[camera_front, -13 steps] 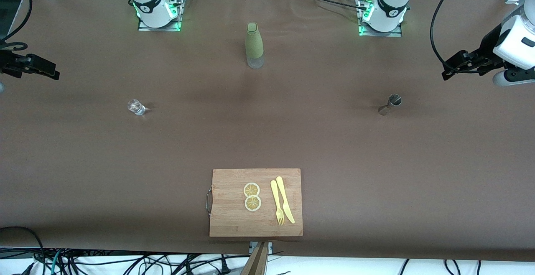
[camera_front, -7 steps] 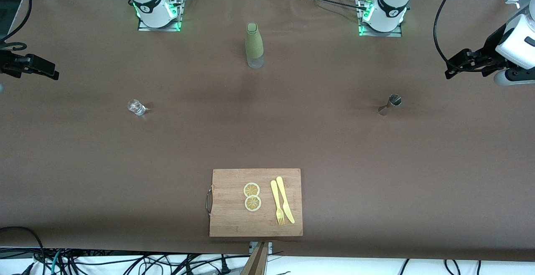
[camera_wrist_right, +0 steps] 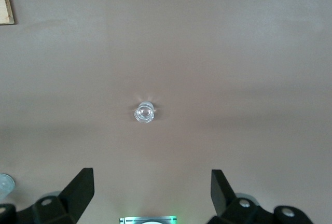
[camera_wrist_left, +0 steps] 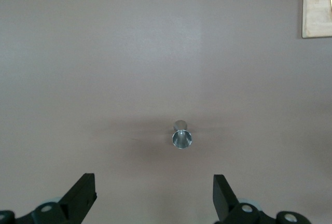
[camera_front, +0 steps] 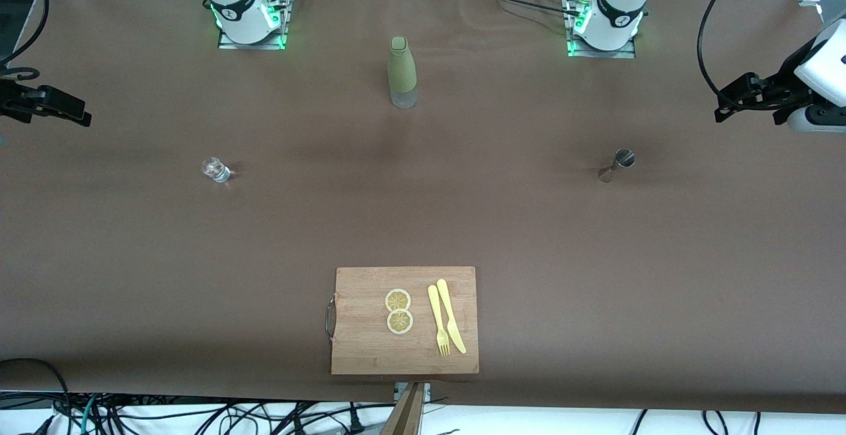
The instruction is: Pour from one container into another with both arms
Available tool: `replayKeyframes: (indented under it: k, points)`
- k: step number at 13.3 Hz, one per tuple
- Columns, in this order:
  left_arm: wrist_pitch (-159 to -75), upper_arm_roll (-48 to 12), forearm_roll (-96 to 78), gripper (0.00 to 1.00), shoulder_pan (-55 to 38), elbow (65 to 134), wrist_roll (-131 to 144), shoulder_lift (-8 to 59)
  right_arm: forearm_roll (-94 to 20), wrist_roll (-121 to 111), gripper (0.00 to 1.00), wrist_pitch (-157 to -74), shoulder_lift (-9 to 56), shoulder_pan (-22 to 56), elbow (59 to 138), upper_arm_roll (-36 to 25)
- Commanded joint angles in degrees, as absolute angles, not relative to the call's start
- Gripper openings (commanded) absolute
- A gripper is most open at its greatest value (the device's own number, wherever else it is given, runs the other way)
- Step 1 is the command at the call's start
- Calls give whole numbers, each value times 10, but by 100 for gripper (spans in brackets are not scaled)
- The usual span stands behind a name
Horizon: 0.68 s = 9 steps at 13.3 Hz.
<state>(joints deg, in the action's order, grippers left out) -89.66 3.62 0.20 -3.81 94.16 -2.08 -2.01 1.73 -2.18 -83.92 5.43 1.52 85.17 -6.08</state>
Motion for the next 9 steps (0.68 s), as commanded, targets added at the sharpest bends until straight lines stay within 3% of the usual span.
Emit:
replayKeyframes:
  k: [1,9]
  points:
    - [-885,42,11,100,-38,933,-58,-21,19,-22,100,-841,53,10,851,-59]
    - [-888,54,-5,100,-3,942,-218,7,20,-14,100,-852,62,8,856,-44]
